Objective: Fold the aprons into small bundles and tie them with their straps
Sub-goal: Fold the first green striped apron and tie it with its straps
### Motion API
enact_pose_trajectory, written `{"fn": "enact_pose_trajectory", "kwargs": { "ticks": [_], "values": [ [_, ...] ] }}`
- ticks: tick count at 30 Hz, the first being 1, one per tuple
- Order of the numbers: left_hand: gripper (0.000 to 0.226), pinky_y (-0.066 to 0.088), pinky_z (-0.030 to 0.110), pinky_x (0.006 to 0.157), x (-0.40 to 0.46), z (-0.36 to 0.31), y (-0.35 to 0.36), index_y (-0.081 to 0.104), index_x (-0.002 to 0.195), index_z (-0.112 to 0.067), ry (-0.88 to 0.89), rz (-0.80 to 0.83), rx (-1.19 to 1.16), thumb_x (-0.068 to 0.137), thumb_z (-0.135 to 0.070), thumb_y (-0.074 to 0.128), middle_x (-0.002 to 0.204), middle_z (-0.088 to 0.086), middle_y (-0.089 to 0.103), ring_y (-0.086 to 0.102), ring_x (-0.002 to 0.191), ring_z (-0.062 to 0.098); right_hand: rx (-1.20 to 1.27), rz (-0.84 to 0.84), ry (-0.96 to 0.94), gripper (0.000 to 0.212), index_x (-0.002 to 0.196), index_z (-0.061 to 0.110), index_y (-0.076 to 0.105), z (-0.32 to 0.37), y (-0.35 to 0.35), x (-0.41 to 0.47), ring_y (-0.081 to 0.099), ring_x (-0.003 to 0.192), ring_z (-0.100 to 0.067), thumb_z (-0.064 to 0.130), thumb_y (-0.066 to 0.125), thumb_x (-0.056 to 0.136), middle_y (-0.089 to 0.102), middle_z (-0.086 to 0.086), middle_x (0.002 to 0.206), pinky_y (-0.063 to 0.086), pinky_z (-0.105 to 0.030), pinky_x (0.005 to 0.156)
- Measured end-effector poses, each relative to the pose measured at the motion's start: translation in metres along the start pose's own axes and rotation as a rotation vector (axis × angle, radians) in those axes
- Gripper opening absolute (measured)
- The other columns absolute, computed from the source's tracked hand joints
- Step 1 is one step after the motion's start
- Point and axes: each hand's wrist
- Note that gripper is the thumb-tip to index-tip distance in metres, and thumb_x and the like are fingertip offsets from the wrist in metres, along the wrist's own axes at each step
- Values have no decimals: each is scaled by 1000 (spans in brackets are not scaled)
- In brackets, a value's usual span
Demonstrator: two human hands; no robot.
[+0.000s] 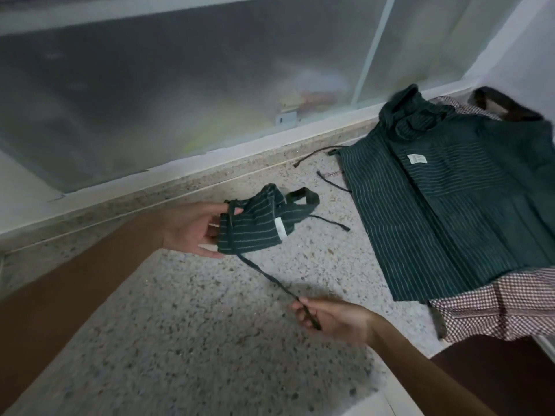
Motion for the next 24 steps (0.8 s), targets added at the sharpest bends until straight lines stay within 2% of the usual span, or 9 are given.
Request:
{"fn": "enact_pose_trajectory", "kwargs": {
  "ticks": [3,6,10,12,13,14,17,21,24],
  "values": [
    [85,49,39,90,-5,8,4,67,109,-19,-41,146,197,32,-44,93,122,10,63,59,112,25,-135,-34,2,58,95,13,70,13,-13,7,64,87,-12,46,88,51,70,-1,92,49,-23,86],
    [82,48,33,93,-8,17,13,63,114,-14,-101,262,388,42,-44,90,121,11,63,60,110,24,-235,-51,-29,64,107,9,67,28,-22,21,58,113,-27,40,87,56,64,-16,117,45,-34,102],
    [22,52,18,77,-8,31,32,63,97,-14,-163,267,558,77,-13,72,96,0,69,62,89,13,-273,-47,-97,14,87,13,73,49,-17,38,67,83,-9,12,59,88,73,-1,86,53,-20,79],
    [18,51,16,74,-5,38,34,60,93,-17,-159,228,626,80,-6,67,87,-5,69,63,82,8,-271,-37,-149,32,63,22,74,58,-19,43,65,68,-1,11,58,88,70,9,69,50,-14,71],
    [20,51,16,76,-5,40,34,61,93,-19,-140,205,653,79,-6,68,90,-4,68,64,85,9,-268,-23,-173,23,58,23,73,60,-20,43,64,66,0,19,67,80,69,10,66,50,-14,72],
    [21,51,16,79,-5,42,34,62,93,-19,-109,184,672,78,-8,71,95,-3,69,64,90,10,-260,3,-203,13,59,22,73,60,-21,39,64,67,-1,28,78,70,69,8,68,51,-15,74],
    [33,51,21,87,-7,46,30,70,95,-23,16,110,730,65,-24,83,100,0,72,65,97,11,-336,-46,-147,43,79,17,74,58,-36,31,69,82,-11,47,87,51,72,-2,85,53,-20,78],
    [39,45,22,91,-12,49,19,71,95,-28,166,68,781,60,-21,88,94,-17,70,62,91,0,-1075,-249,118,38,127,7,56,99,-54,-3,65,104,-20,24,55,93,65,-7,117,54,-28,85],
    [38,45,20,90,-19,46,18,72,95,-26,264,70,775,63,-10,85,94,-15,72,64,89,-2,-1544,-565,-202,28,124,20,55,137,-29,-14,57,112,-17,25,45,98,58,1,126,47,-33,96]
  ]
}}
Point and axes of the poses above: each hand's wrist, its own x-axis towards the middle knuckle, its own y-axis out of the palm, z = x × y
